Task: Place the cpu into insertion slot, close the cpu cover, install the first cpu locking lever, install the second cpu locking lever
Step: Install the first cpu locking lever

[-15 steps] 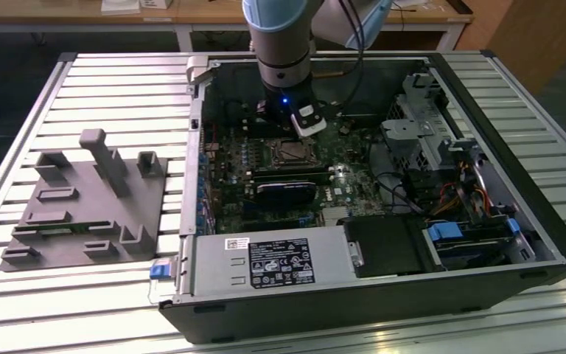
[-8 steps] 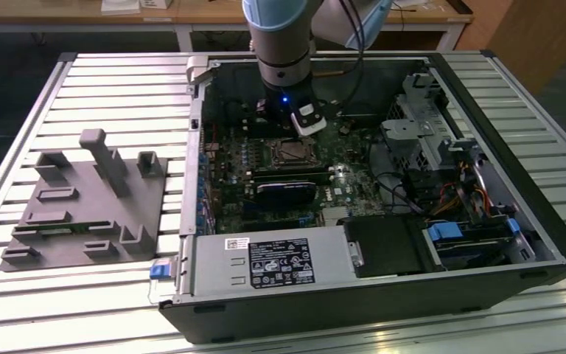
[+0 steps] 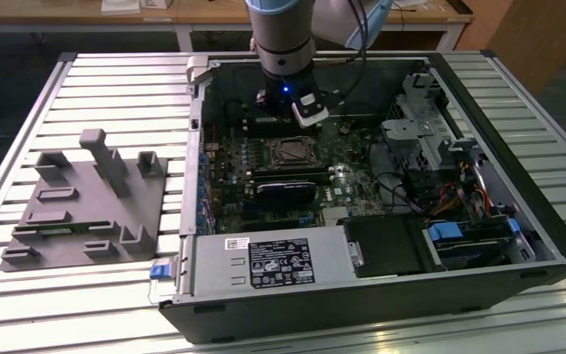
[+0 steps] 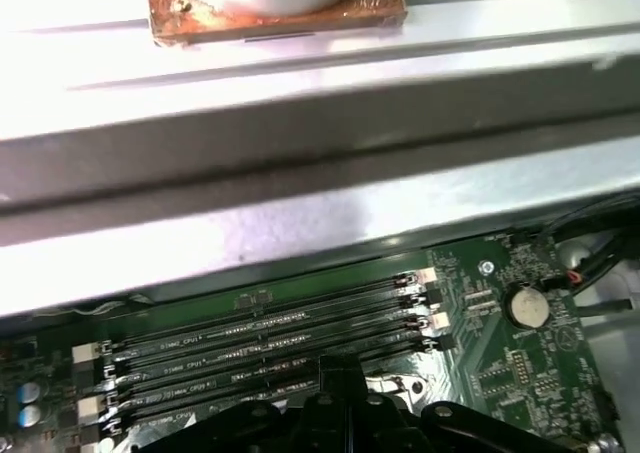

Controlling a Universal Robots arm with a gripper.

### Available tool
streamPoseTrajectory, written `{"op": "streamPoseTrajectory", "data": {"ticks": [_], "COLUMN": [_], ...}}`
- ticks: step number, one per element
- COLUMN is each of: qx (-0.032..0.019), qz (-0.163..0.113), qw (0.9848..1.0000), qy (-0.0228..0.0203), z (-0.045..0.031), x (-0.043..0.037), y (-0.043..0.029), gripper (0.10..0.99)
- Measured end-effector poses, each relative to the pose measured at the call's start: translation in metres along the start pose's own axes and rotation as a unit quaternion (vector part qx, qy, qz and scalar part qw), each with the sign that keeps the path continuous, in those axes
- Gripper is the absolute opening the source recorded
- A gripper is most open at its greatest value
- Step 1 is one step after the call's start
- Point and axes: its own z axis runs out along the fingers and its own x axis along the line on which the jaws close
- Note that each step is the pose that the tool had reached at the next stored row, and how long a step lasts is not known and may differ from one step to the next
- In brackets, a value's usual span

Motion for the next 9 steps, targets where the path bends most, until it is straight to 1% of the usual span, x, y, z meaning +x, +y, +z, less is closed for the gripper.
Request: {"op": "streamPoseTrajectory", "data": {"ticks": [6,7,9], "qx": [0.0003,0.0033,0.0128], "qz": [0.0,0.0,-0.001], "qw": [1.0,1.0,0.9999], "qy": [0.0,0.0009,0.0039], "z": [-0.0005,-0.0003,0.0006], "x": [-0.0001,0.0,0.0003], "y": [0.0003,0.0005,0.0012], "gripper": [0.106,0.106,0.106]}}
